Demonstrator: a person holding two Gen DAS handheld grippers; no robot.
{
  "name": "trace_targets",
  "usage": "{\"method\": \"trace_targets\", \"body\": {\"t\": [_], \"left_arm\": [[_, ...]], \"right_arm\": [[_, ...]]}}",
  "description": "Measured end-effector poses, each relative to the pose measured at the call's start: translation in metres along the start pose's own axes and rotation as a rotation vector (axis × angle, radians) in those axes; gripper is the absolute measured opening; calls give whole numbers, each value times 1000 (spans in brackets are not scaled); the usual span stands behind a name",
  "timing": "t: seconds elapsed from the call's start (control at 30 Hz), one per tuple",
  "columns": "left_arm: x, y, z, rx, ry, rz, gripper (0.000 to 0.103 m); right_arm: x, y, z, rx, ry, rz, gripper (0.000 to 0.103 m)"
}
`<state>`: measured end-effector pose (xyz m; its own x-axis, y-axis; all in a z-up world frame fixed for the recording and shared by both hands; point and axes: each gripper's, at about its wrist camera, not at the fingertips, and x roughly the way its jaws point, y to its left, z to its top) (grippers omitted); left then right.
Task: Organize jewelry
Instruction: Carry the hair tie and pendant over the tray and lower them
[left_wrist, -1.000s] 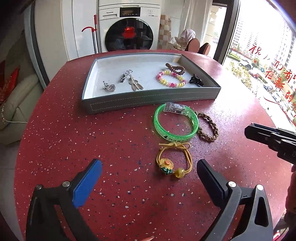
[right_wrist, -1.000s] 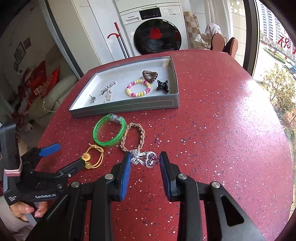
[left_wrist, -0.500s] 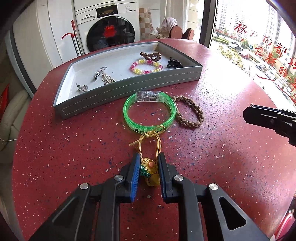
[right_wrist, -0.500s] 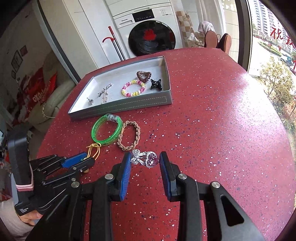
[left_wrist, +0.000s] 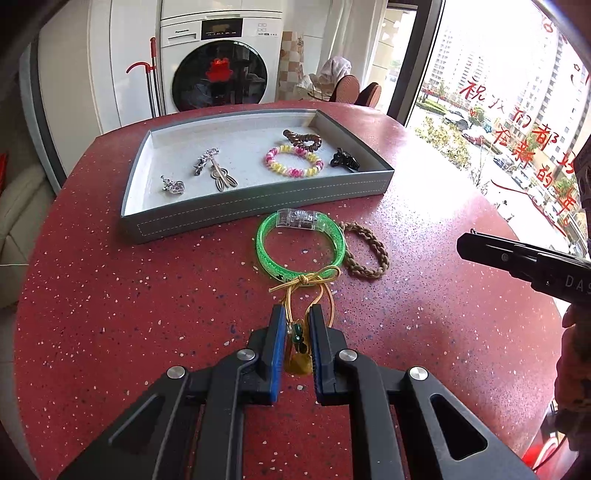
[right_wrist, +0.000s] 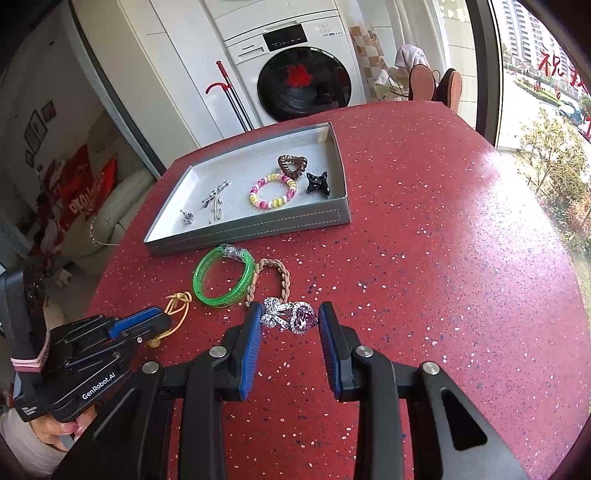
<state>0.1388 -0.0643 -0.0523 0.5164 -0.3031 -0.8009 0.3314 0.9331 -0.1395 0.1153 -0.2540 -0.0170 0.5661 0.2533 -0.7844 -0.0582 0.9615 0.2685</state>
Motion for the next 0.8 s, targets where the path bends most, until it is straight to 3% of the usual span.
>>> {"method": "trace_targets", "body": {"t": [0.4,0.8], "left_arm": [[-19,30,52,-20,-98,14,31],[17,76,127,-70,-115,82,31]], "right_arm": [[15,27,59,-28,-13,41,34],[77,49,137,-59,8,27,34]]}}
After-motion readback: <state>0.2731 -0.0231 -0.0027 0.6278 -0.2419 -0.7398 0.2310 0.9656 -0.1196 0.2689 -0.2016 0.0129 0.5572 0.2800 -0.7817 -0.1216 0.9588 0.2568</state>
